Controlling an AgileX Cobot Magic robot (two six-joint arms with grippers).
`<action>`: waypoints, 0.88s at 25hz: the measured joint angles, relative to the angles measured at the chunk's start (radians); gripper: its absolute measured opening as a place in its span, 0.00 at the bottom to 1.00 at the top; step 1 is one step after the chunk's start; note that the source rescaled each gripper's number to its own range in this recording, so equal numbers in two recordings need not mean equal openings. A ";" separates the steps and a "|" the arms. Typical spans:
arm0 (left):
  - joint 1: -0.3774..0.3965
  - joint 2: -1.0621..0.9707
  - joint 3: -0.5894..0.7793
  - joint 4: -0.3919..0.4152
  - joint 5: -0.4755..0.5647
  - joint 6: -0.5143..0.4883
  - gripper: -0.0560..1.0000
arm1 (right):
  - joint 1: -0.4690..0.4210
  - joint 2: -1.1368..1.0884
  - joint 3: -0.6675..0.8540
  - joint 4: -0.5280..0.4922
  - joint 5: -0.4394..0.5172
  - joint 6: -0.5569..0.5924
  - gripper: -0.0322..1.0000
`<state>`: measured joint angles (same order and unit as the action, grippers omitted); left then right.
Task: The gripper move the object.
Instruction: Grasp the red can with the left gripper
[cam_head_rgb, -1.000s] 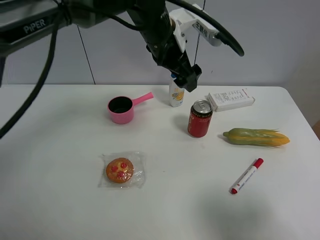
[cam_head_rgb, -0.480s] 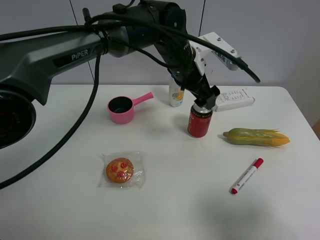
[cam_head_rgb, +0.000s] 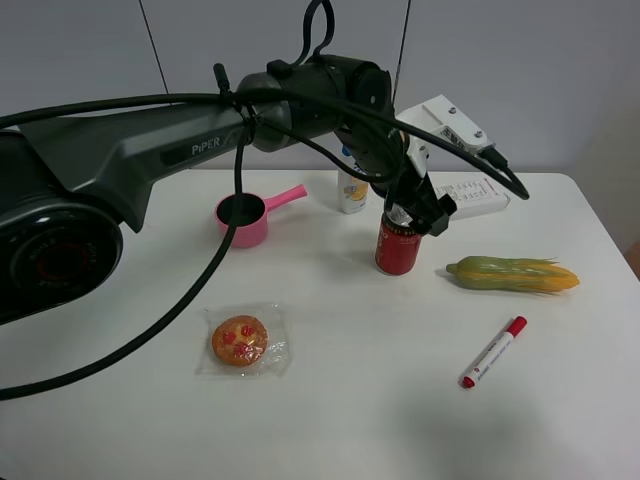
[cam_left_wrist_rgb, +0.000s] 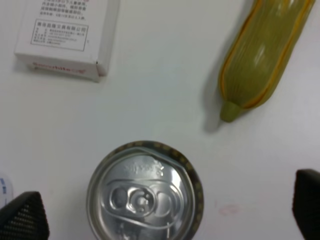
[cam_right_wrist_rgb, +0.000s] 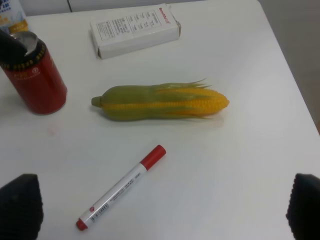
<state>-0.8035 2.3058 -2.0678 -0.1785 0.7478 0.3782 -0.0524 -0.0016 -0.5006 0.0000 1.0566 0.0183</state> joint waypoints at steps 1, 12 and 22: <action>0.000 0.009 0.000 0.000 -0.007 0.000 1.00 | 0.000 0.000 0.000 0.000 0.000 0.000 1.00; 0.000 0.077 0.000 -0.005 -0.066 0.012 1.00 | 0.000 0.000 0.000 0.000 0.000 0.000 1.00; 0.021 0.113 0.000 -0.005 -0.087 0.044 1.00 | 0.000 0.000 0.000 0.000 0.000 0.000 1.00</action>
<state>-0.7824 2.4184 -2.0678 -0.1840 0.6610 0.4219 -0.0524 -0.0016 -0.5006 0.0000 1.0566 0.0183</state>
